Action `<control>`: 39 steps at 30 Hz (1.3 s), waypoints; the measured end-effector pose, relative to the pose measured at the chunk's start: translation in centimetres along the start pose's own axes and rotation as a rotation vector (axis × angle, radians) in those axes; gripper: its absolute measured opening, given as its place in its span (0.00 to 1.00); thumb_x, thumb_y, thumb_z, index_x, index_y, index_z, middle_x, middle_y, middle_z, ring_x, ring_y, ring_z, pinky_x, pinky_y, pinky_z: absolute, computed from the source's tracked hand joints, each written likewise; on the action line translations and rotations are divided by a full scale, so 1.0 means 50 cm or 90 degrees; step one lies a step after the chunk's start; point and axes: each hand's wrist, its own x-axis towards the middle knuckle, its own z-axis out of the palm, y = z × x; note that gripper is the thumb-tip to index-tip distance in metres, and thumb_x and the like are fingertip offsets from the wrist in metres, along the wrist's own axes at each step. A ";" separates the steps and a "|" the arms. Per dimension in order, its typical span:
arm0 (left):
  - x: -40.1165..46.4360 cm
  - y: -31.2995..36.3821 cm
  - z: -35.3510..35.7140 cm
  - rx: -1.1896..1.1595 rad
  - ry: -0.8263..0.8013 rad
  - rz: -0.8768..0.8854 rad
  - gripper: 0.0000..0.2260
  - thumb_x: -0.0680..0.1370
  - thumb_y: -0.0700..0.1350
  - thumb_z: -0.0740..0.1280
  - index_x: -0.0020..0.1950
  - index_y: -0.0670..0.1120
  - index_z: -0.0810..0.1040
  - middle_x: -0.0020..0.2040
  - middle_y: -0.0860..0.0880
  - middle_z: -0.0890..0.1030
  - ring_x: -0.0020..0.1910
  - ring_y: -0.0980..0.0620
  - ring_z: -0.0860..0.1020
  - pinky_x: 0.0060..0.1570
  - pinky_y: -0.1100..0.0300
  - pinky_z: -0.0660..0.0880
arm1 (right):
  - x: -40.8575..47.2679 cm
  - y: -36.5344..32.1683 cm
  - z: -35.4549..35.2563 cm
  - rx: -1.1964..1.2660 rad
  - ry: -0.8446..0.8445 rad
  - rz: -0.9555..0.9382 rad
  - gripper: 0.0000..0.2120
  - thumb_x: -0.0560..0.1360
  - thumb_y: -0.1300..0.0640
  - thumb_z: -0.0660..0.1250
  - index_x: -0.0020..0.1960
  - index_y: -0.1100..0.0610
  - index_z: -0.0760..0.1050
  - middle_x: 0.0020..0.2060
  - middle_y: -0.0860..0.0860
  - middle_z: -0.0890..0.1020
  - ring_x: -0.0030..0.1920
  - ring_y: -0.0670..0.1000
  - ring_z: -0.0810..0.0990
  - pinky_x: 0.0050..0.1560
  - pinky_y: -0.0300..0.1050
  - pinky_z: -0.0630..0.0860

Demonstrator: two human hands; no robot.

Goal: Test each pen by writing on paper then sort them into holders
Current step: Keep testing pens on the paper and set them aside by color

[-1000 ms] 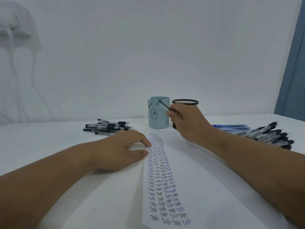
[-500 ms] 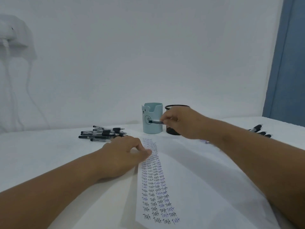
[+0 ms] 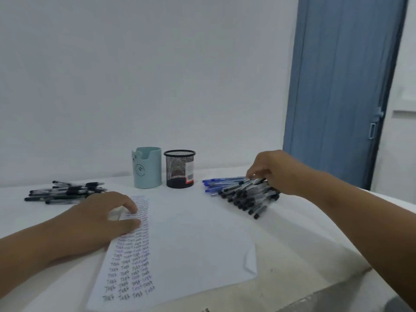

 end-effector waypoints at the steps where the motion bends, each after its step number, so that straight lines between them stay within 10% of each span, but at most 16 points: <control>1: -0.001 -0.001 0.000 0.001 -0.002 0.002 0.14 0.72 0.64 0.72 0.57 0.65 0.78 0.58 0.68 0.76 0.60 0.69 0.69 0.59 0.59 0.67 | -0.007 0.008 0.002 -0.006 -0.011 0.009 0.25 0.77 0.73 0.58 0.59 0.51 0.83 0.51 0.50 0.83 0.52 0.54 0.81 0.55 0.49 0.79; 14: -0.004 -0.003 -0.007 0.002 -0.013 0.022 0.17 0.69 0.68 0.69 0.56 0.71 0.75 0.56 0.68 0.76 0.59 0.71 0.69 0.57 0.63 0.66 | -0.046 0.038 0.048 0.129 0.064 0.056 0.19 0.75 0.71 0.64 0.52 0.48 0.81 0.47 0.43 0.82 0.42 0.40 0.79 0.39 0.35 0.77; 18: -0.005 0.007 -0.009 -0.007 -0.013 0.036 0.14 0.70 0.66 0.69 0.54 0.73 0.74 0.51 0.68 0.79 0.57 0.70 0.72 0.53 0.66 0.66 | -0.032 0.014 0.045 0.162 0.094 0.045 0.26 0.72 0.75 0.57 0.49 0.46 0.80 0.50 0.47 0.80 0.48 0.49 0.80 0.46 0.47 0.81; 24: 0.010 -0.017 -0.020 -0.015 0.060 0.012 0.08 0.75 0.61 0.70 0.53 0.65 0.80 0.56 0.66 0.79 0.59 0.67 0.74 0.61 0.57 0.71 | 0.036 -0.127 0.048 0.182 0.102 -0.109 0.20 0.75 0.69 0.57 0.49 0.45 0.79 0.49 0.41 0.81 0.48 0.45 0.79 0.50 0.44 0.78; 29: 0.037 -0.062 -0.063 0.000 0.183 -0.006 0.04 0.79 0.47 0.70 0.50 0.57 0.81 0.51 0.62 0.82 0.52 0.64 0.77 0.47 0.72 0.67 | 0.119 -0.266 0.075 0.228 0.021 -0.245 0.14 0.75 0.65 0.60 0.50 0.49 0.80 0.47 0.44 0.82 0.48 0.49 0.79 0.52 0.47 0.78; 39: 0.054 -0.185 -0.117 0.197 0.107 -0.089 0.16 0.80 0.44 0.64 0.58 0.66 0.71 0.63 0.58 0.75 0.66 0.52 0.70 0.67 0.46 0.68 | 0.245 -0.381 0.146 0.180 -0.065 -0.308 0.10 0.76 0.59 0.64 0.50 0.47 0.81 0.46 0.43 0.81 0.42 0.40 0.76 0.46 0.39 0.76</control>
